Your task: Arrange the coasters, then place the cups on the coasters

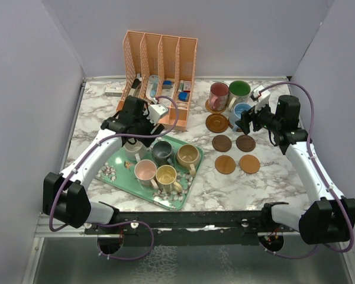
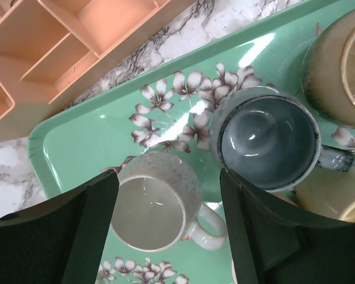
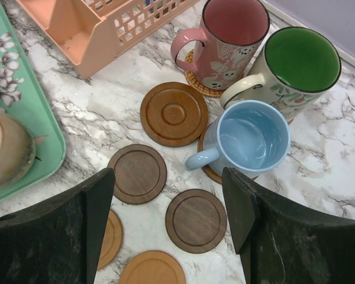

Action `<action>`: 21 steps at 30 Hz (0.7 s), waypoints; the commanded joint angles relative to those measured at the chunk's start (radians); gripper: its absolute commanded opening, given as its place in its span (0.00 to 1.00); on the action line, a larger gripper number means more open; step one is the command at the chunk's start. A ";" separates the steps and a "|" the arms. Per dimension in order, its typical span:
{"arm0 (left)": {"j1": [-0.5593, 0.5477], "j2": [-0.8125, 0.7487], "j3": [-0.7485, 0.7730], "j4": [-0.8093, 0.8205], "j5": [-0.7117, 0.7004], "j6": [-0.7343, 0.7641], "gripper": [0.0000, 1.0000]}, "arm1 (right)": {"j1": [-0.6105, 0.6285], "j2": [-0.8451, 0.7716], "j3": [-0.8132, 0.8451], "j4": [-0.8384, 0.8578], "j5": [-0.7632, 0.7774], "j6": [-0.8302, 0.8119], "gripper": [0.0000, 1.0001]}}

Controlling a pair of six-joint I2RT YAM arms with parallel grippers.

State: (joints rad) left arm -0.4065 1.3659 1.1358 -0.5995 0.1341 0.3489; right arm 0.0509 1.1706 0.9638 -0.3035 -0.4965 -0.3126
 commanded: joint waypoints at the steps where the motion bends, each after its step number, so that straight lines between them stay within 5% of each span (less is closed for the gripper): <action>1: 0.038 -0.031 0.022 -0.033 0.089 -0.026 0.72 | -0.005 -0.006 -0.011 0.032 -0.034 -0.013 0.74; 13: 0.038 0.099 0.039 0.006 0.151 -0.111 0.62 | -0.005 -0.016 -0.017 0.034 -0.046 -0.017 0.74; 21: 0.026 0.138 0.038 0.045 0.184 -0.099 0.64 | -0.005 -0.010 -0.026 0.038 -0.058 -0.016 0.74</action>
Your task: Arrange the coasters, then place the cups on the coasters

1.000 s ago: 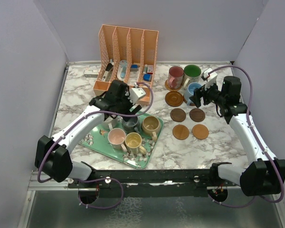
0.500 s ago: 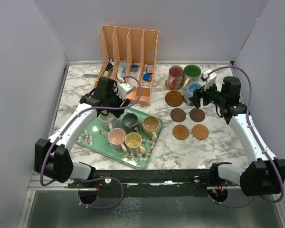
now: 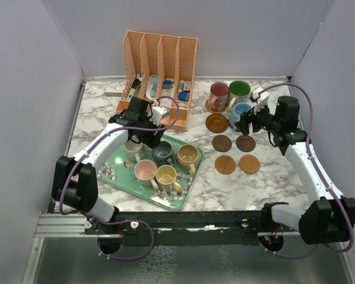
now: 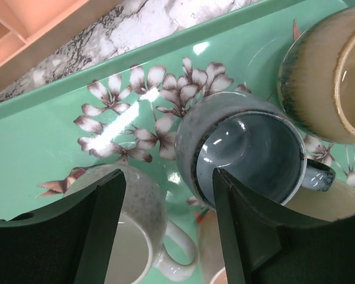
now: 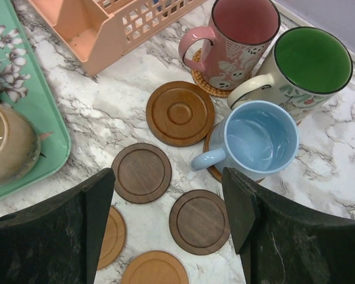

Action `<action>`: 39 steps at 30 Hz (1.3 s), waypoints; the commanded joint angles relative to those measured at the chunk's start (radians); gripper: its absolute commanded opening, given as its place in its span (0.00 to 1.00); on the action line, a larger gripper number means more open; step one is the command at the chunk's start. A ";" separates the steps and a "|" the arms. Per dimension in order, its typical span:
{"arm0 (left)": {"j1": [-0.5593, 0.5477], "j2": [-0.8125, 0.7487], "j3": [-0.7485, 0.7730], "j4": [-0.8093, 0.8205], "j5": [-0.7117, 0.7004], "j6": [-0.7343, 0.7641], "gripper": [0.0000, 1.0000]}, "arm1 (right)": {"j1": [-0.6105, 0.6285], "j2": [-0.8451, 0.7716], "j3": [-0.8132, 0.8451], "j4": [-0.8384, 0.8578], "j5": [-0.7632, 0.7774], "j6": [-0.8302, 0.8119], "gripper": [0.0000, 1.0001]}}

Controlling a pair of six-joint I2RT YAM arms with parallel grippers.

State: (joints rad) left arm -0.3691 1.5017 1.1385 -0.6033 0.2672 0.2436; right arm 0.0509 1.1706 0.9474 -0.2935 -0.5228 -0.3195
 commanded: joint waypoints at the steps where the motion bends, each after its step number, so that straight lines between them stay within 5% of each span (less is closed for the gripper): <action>1: -0.015 0.009 0.040 0.048 0.052 0.014 0.64 | -0.005 -0.009 -0.009 0.027 -0.031 -0.008 0.74; 15: -0.052 0.056 0.076 0.053 -0.016 0.063 0.63 | -0.006 -0.007 -0.012 0.020 -0.068 -0.018 0.74; 24: -0.074 0.037 0.055 0.082 -0.043 0.082 0.65 | 0.009 0.043 0.041 -0.072 -0.269 -0.051 0.69; 39: -0.047 -0.116 -0.021 0.181 -0.138 0.083 0.74 | 0.366 0.269 0.155 -0.046 -0.174 -0.063 0.65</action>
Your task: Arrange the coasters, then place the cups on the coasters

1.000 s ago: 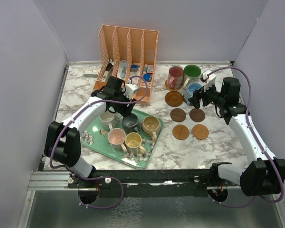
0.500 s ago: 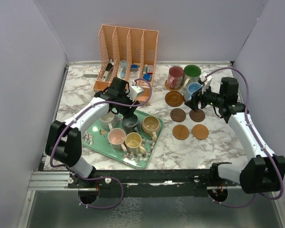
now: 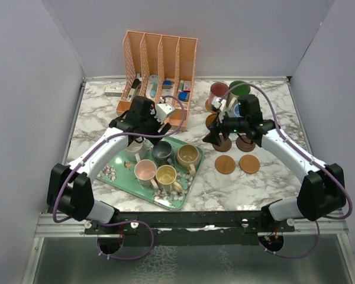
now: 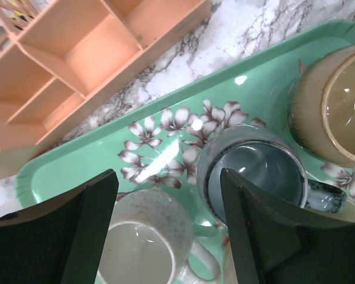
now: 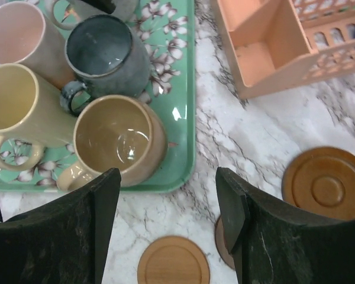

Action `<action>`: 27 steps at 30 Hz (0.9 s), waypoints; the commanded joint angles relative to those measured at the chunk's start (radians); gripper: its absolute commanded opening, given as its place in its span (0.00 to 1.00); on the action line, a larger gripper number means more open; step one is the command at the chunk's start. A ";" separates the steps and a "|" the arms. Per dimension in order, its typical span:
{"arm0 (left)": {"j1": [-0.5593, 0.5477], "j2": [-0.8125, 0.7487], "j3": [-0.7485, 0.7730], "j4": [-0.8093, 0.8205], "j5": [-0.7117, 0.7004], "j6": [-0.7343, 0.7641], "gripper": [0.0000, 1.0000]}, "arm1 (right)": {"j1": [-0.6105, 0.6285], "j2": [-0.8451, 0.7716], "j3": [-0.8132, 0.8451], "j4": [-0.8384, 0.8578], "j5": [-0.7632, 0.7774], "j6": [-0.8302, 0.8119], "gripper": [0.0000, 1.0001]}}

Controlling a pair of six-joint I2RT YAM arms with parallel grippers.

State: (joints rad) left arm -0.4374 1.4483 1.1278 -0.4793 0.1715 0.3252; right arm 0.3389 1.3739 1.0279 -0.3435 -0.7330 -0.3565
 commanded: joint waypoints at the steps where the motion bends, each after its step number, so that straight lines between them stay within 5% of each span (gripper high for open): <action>1: 0.029 -0.070 -0.010 0.061 -0.049 -0.005 0.74 | 0.100 0.091 0.092 -0.007 0.051 -0.035 0.64; 19: 0.155 -0.150 -0.009 0.065 -0.027 -0.036 0.78 | 0.304 0.391 0.315 -0.250 0.331 -0.227 0.56; 27: 0.174 -0.164 -0.019 0.065 -0.015 -0.033 0.78 | 0.329 0.468 0.383 -0.281 0.355 -0.245 0.44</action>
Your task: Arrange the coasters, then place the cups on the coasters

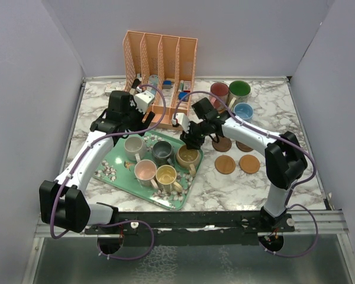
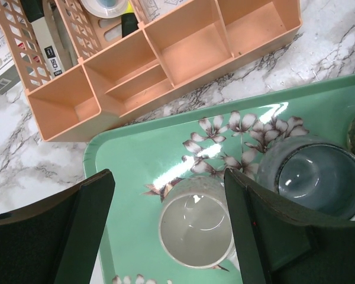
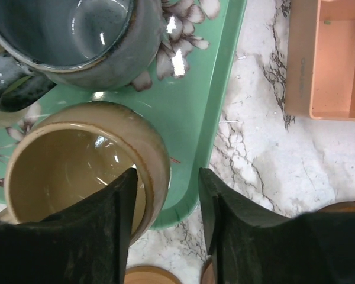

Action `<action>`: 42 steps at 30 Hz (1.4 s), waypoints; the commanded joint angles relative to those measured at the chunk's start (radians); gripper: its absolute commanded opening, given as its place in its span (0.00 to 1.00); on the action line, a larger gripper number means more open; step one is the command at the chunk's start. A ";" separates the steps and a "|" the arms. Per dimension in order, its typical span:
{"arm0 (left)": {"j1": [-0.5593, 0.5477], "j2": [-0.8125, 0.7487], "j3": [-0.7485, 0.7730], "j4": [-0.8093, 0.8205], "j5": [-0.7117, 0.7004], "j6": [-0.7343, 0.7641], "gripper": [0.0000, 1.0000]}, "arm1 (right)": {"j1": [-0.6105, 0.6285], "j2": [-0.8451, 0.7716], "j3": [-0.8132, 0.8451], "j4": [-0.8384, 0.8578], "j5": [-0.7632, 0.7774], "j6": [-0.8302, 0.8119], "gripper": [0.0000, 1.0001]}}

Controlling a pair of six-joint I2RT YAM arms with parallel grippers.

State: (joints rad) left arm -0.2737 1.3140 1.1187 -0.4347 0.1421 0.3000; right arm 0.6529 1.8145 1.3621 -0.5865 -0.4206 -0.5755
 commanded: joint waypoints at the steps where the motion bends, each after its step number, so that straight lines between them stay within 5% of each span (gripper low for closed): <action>1: 0.012 -0.031 -0.009 0.020 0.015 -0.008 0.78 | 0.018 0.031 0.053 -0.040 0.046 -0.023 0.42; 20: 0.016 -0.020 -0.008 0.022 0.028 -0.001 0.79 | 0.021 -0.031 0.085 -0.093 0.184 0.113 0.02; 28: 0.016 -0.022 -0.014 0.022 0.028 0.000 0.79 | -0.013 -0.077 0.110 -0.103 0.226 0.224 0.01; 42: 0.018 -0.025 -0.016 0.022 0.040 -0.005 0.79 | -0.254 -0.174 0.090 0.003 0.409 0.436 0.01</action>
State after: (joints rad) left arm -0.2626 1.3098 1.1145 -0.4347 0.1516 0.3008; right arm 0.4438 1.6924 1.4239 -0.6724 -0.1028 -0.2420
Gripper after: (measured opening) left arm 0.787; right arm 0.111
